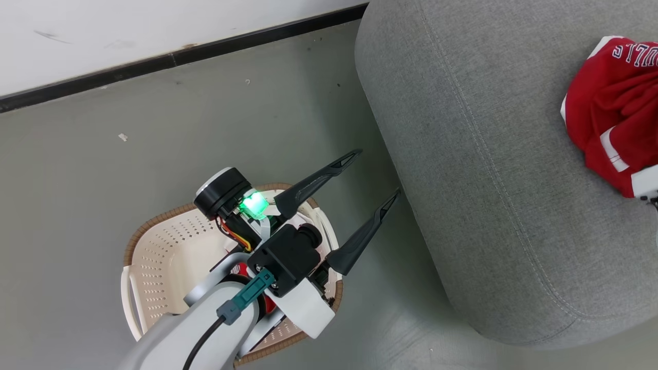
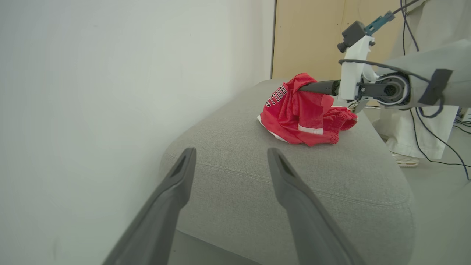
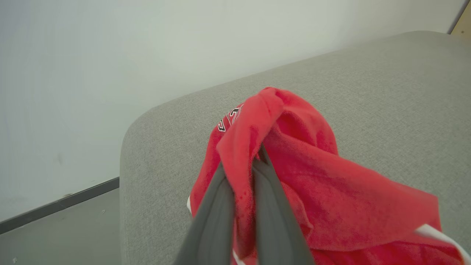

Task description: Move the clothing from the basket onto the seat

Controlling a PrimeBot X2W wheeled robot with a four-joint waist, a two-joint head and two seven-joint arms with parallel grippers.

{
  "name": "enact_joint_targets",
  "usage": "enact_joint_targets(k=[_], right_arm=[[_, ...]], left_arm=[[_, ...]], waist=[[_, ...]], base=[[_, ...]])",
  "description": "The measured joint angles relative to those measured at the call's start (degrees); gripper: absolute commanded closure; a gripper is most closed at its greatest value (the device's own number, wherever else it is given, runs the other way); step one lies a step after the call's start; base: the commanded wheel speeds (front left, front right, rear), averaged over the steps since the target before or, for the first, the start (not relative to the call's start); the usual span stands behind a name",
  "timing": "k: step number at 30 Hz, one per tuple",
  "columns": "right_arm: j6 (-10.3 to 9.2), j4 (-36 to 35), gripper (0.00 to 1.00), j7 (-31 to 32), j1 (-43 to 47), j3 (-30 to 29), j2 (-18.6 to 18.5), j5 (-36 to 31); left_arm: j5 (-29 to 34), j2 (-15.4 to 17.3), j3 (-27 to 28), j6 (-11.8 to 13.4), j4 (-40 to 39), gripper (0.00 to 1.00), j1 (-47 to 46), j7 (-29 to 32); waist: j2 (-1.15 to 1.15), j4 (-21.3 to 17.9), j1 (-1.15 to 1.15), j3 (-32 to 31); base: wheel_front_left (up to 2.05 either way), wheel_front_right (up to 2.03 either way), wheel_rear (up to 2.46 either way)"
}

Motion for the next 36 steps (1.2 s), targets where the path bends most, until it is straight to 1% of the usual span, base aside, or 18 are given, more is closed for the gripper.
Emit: enact_joint_targets(k=[7, 14, 18, 23, 29, 36], right_arm=[[0.0, -2.7, 0.0, 0.0, 4.0, -0.4, 1.0, -0.7], [0.01, -7.1, 0.0, 0.0, 8.9, -0.7, 1.6, -3.5], [0.01, -10.2, 0.0, 0.0, 11.3, -0.8, 2.8, -4.1], [0.02, -14.1, 0.0, 0.0, 14.1, -0.8, 3.2, -5.3], [0.02, -18.7, 0.0, 0.0, 14.3, 0.1, 4.0, -6.7], [0.02, -22.1, 0.0, 0.0, 14.3, 4.4, 4.9, -8.6]], left_arm=[[-0.1, 0.3, 0.6, -0.3, 1.2, 0.0, 0.0, -0.8], [-0.7, 1.2, 1.9, -0.2, 3.0, 0.0, 0.3, -1.8], [-1.2, 1.6, 3.7, 0.5, 4.2, 0.0, 1.0, -3.0], [-2.0, 2.9, 6.3, 2.3, 6.1, 0.0, 3.6, -4.3], [-3.9, 3.2, 10.1, 5.0, 8.3, 0.0, 6.7, -5.9], [-5.8, 3.2, 15.0, 8.4, 10.1, 0.0, 10.1, -7.3]], waist=[[0.0, -0.6, 0.0, -0.3], [0.0, -1.3, 0.0, -1.4], [0.0, -1.7, 0.0, -2.3], [0.0, -1.9, 0.0, -3.8], [0.0, -1.6, 0.0, -5.8], [0.0, -0.3, 0.0, -8.3]], base=[[0.0, 0.0, 0.0], [0.0, 0.0, 0.0], [0.0, 0.0, 0.0], [0.0, 0.0, 0.0], [0.0, 0.0, 0.0], [0.0, 0.0, 0.0]])
